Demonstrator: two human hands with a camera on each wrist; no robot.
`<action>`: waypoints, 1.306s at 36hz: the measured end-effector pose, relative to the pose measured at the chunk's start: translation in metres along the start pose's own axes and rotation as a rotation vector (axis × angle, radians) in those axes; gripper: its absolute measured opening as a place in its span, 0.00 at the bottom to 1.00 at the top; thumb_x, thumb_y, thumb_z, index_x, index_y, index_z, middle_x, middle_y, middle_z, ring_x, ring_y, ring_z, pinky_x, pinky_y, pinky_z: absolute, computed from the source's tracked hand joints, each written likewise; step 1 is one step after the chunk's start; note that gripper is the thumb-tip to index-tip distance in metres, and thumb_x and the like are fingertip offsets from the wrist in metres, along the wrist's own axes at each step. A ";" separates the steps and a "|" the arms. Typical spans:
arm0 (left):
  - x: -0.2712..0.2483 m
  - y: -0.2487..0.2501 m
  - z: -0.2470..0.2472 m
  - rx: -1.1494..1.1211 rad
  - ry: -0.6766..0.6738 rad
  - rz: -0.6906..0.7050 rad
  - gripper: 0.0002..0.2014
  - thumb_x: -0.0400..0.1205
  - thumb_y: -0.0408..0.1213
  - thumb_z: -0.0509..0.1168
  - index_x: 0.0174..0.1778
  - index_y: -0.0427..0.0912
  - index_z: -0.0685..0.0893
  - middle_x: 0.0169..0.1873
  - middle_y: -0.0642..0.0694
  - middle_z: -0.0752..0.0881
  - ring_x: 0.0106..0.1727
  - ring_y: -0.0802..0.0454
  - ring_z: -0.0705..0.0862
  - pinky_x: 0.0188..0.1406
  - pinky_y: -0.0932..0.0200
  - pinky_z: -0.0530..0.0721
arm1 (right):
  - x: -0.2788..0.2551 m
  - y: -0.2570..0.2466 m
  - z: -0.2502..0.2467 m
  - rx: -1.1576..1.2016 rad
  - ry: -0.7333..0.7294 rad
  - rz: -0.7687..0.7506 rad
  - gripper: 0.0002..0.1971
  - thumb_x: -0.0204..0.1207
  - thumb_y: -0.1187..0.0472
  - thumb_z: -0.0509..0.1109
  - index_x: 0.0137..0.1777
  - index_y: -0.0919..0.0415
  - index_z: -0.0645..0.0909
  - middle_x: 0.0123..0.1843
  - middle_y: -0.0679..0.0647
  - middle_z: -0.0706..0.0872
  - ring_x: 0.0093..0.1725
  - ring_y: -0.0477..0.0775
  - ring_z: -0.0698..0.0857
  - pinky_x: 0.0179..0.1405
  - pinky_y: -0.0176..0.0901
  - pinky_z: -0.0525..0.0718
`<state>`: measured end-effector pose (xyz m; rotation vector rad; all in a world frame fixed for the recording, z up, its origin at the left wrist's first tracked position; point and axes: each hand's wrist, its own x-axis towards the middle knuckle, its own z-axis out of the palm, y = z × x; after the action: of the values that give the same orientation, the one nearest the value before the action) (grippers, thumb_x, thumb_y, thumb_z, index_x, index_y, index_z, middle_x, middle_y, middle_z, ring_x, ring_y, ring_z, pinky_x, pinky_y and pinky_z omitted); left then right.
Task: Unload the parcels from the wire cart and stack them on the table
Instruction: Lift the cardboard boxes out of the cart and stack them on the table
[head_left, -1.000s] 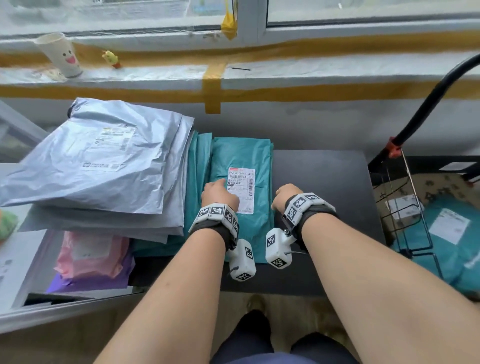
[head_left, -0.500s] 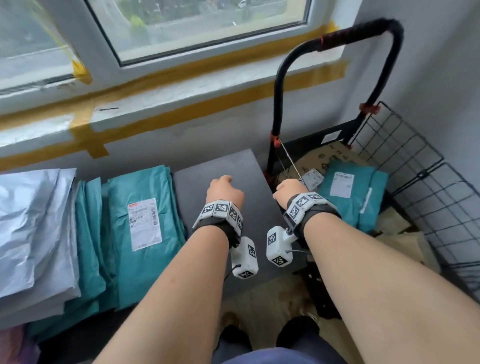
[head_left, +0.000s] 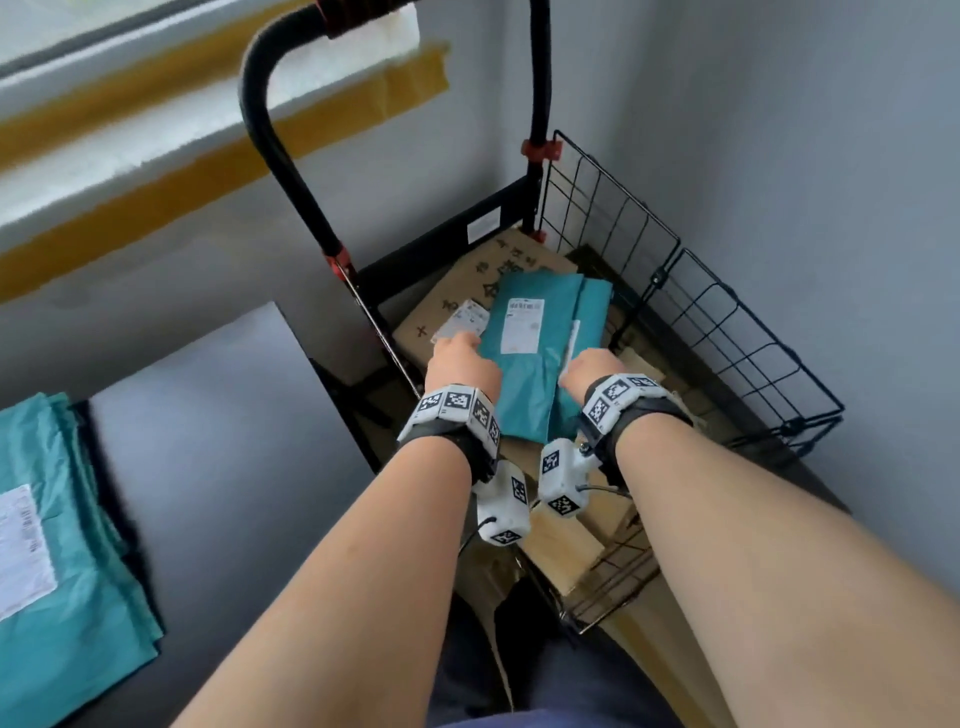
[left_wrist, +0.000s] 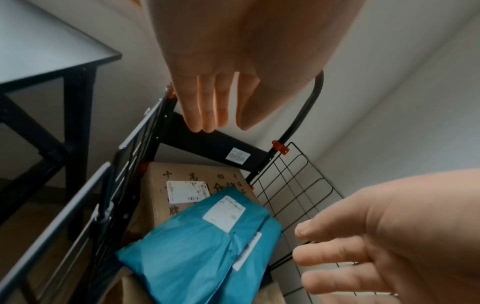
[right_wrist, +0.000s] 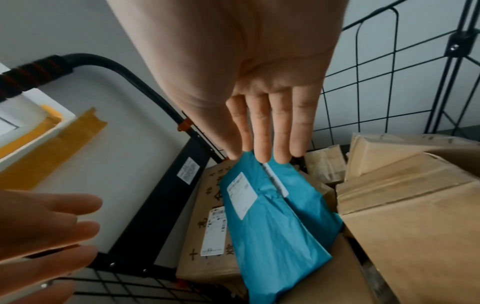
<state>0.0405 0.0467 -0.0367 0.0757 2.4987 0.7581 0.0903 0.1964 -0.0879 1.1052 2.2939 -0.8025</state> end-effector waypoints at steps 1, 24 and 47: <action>0.003 0.003 0.006 0.009 -0.016 -0.007 0.25 0.80 0.28 0.55 0.75 0.46 0.73 0.73 0.42 0.69 0.65 0.42 0.79 0.60 0.53 0.80 | 0.005 0.005 0.001 0.015 -0.008 0.013 0.17 0.81 0.60 0.64 0.65 0.69 0.80 0.66 0.64 0.83 0.63 0.63 0.82 0.57 0.48 0.79; 0.118 -0.015 0.095 0.170 -0.214 -0.149 0.27 0.80 0.24 0.53 0.75 0.46 0.72 0.74 0.41 0.69 0.72 0.44 0.73 0.65 0.54 0.74 | 0.127 0.026 0.078 0.265 -0.186 0.316 0.10 0.74 0.61 0.63 0.52 0.64 0.76 0.52 0.64 0.87 0.47 0.66 0.89 0.52 0.58 0.88; 0.153 -0.045 0.100 0.144 -0.208 -0.154 0.26 0.80 0.24 0.55 0.74 0.47 0.73 0.73 0.45 0.70 0.70 0.46 0.75 0.64 0.55 0.76 | 0.170 -0.006 0.101 0.607 -0.162 0.387 0.14 0.77 0.63 0.71 0.59 0.70 0.76 0.43 0.62 0.87 0.39 0.59 0.88 0.32 0.46 0.90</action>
<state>-0.0377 0.0895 -0.2027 0.0121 2.3257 0.4813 0.0049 0.2163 -0.2652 1.6026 1.6539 -1.4050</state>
